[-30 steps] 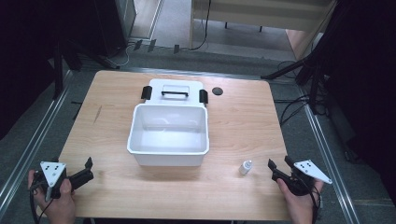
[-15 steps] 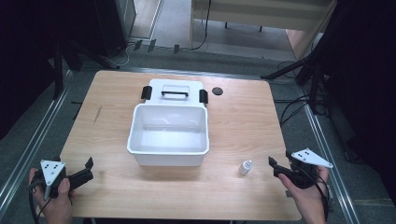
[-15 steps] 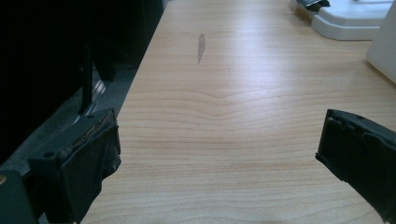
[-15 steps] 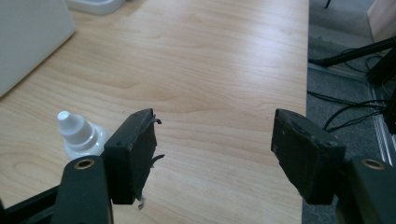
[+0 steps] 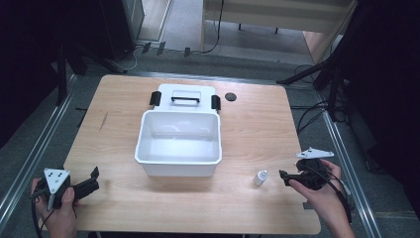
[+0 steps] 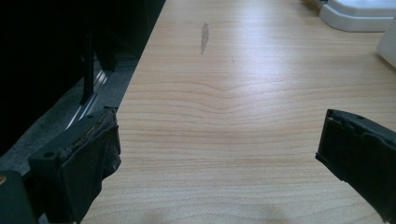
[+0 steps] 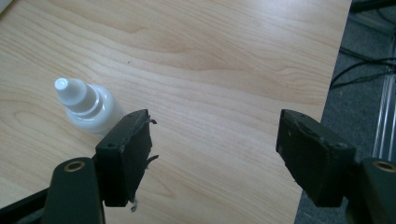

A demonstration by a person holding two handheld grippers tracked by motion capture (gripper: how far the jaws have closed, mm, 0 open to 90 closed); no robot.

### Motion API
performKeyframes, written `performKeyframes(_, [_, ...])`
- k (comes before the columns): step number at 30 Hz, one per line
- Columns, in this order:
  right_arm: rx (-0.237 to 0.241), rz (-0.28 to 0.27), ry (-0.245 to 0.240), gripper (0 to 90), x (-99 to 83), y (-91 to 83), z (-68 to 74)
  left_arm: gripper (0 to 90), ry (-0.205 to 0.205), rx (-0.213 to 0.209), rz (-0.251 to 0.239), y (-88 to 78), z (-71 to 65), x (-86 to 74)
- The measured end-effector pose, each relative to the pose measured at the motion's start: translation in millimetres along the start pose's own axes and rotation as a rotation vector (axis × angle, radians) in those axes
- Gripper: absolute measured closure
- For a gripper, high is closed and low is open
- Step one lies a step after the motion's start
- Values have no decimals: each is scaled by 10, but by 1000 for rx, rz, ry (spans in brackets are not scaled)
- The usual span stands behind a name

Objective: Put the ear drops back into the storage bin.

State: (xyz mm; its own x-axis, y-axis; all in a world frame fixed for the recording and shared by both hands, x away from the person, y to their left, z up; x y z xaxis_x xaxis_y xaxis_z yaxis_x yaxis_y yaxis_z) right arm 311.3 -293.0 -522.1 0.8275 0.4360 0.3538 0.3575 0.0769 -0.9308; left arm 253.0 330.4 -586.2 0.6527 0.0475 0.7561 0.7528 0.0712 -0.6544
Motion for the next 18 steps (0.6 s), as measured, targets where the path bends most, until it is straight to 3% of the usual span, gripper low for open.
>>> performKeyframes(8, [-11, 157, -14, 255, 24, -89, -69, 0, 10, 6, 5, 3, -9, -1])
performKeyframes(13, [-10, 284, -94, 219, 9, -143, -8, 0, 9, 9, 2, 3, -10, 0])
performKeyframes(18, [-18, 324, -137, 245, 47, -186, 40, 0, 8, 8, 1, 2, -10, 0])
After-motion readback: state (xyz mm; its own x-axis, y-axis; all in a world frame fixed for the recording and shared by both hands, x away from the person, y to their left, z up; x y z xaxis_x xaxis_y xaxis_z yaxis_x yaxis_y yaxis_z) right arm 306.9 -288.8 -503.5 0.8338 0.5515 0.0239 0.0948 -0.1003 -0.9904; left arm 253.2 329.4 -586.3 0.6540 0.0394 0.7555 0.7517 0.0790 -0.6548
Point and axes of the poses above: each handheld gripper's, and its own axes: y roughly forward along the jaws, x roughly out of its top, z roughly to its left, the point moved 8 cm from there along y, roughly forward along the jaws, and after that the axes turned 15 degrees about z, right-handed, at the moved point
